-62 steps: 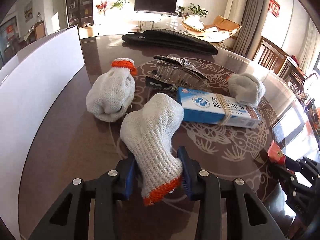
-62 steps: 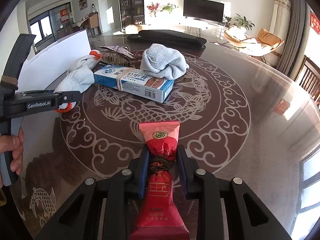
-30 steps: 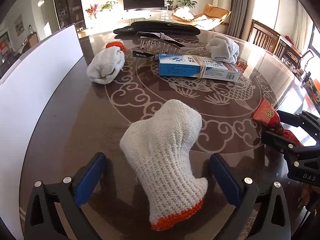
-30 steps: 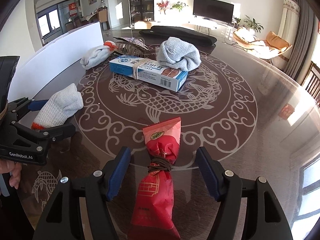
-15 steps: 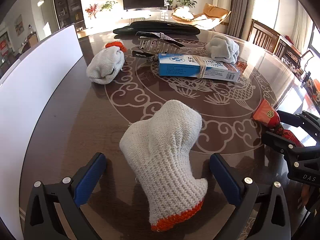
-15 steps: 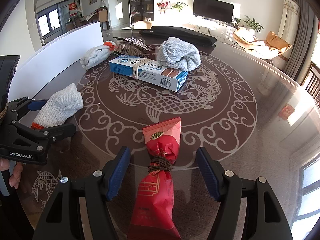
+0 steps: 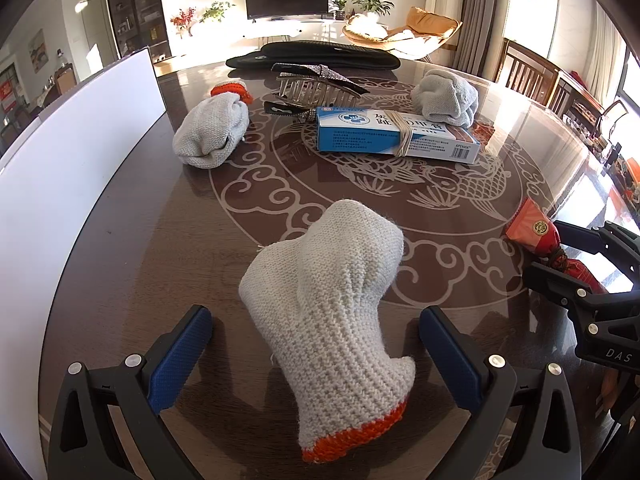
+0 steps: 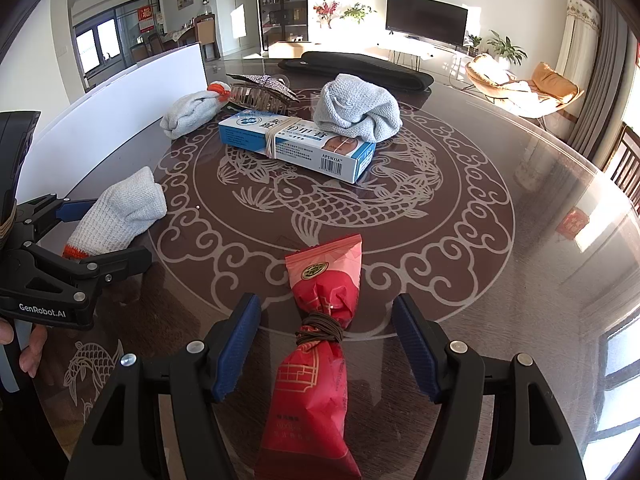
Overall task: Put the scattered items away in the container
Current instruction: 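Lift the glove with the left tool while the right tool holds the red packet, then carry the red packet and glove toward the cardboard box with both tools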
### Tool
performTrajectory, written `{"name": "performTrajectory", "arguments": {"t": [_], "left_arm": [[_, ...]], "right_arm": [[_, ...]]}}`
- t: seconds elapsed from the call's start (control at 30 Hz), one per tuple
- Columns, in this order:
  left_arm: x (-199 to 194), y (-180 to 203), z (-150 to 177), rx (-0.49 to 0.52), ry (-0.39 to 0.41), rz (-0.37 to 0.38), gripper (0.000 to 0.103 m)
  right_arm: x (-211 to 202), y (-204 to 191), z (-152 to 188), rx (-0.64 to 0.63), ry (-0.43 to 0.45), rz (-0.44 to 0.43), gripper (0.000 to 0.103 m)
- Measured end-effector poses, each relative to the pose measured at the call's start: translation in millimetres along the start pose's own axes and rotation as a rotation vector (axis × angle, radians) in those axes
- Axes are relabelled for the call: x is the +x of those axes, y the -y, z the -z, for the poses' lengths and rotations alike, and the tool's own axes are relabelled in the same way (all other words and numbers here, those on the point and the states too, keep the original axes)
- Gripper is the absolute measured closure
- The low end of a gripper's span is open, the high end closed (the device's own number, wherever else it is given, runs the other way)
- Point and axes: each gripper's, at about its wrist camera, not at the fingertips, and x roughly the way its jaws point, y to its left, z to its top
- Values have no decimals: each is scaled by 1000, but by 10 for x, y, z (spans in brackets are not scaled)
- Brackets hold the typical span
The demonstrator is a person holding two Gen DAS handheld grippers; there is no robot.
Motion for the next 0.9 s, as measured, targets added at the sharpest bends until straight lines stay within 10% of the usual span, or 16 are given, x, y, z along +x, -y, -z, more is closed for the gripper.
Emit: {"name": "performTrajectory", "arguments": {"t": [0.8, 0.9], "left_arm": [[-25, 18, 6, 14, 5, 7, 0], [-122, -19, 14, -11, 58, 8, 55]], "right_arm": [[-3, 7, 4, 2, 1, 2, 34], [-34, 35, 10, 34, 9, 39, 45]]}}
